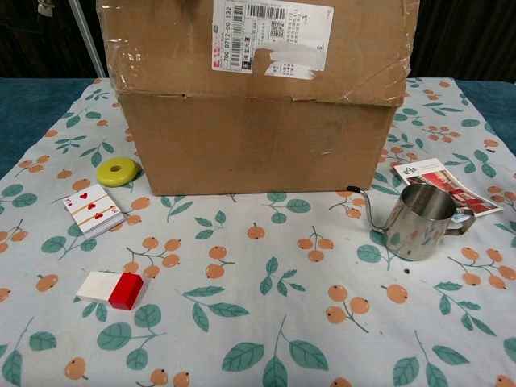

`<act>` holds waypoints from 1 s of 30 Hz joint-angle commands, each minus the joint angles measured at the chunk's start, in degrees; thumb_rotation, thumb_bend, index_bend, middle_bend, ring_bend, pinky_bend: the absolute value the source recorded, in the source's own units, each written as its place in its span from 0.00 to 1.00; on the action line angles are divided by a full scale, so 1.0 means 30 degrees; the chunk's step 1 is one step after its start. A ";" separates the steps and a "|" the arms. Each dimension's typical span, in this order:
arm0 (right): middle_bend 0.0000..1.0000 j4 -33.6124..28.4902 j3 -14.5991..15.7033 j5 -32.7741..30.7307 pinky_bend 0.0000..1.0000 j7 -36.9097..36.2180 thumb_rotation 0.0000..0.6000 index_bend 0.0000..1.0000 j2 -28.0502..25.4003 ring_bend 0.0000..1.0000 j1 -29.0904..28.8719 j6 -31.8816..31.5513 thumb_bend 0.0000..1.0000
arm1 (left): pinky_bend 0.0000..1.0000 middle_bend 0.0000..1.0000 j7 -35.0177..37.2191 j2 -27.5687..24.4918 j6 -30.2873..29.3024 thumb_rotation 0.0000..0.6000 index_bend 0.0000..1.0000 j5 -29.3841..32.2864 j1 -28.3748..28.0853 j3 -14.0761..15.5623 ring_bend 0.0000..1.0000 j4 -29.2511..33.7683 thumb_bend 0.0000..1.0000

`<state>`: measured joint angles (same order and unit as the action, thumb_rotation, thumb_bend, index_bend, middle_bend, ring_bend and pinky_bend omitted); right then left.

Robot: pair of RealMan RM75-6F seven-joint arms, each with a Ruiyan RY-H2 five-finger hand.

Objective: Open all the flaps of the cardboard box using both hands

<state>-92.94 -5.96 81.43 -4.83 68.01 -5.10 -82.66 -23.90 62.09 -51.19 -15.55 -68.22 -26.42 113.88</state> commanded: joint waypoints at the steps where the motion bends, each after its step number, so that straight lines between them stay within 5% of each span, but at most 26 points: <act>1: 0.00 -0.0021 -0.0009 -0.0034 0.22 -0.0050 1.00 0.00 -0.0023 0.00 -0.0001 0.0032 0.22 | 0.46 0.44 0.0715 -0.0756 -0.0295 1.00 0.29 -0.0629 0.0348 -0.0347 0.34 0.1589 0.90; 16: 0.00 -0.0153 -0.0015 -0.0167 0.22 -0.0144 1.00 0.00 -0.0110 0.00 0.0013 0.0137 0.22 | 0.46 0.43 0.2329 -0.2122 -0.0072 1.00 0.29 -0.2680 0.1739 0.0739 0.34 0.5459 0.88; 21: 0.00 -0.0209 -0.0004 -0.0186 0.22 -0.0077 1.00 0.00 -0.0128 0.00 0.0011 0.0164 0.22 | 0.37 0.37 0.2794 -0.2179 -0.0302 1.00 0.24 -0.3536 0.2195 0.1139 0.29 0.5491 0.65; 24: 0.00 -0.0252 -0.0003 -0.0249 0.22 -0.0055 1.00 0.00 -0.0143 0.00 0.0015 0.0208 0.22 | 0.25 0.25 0.2888 -0.1997 -0.1133 1.00 0.16 -0.4454 0.2617 0.1431 0.17 0.5236 0.48; 30: 0.00 -0.0359 -0.0029 -0.0395 0.22 0.0144 1.00 0.00 -0.0186 0.00 0.0012 0.0266 0.22 | 0.11 0.09 0.1631 -0.1461 -0.4674 1.00 0.05 -0.8416 0.4456 0.3182 0.05 0.4110 0.27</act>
<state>-93.98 -6.03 80.29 -4.44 67.47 -5.07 -81.89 -16.46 56.68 -59.61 -34.37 -58.18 -20.21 128.41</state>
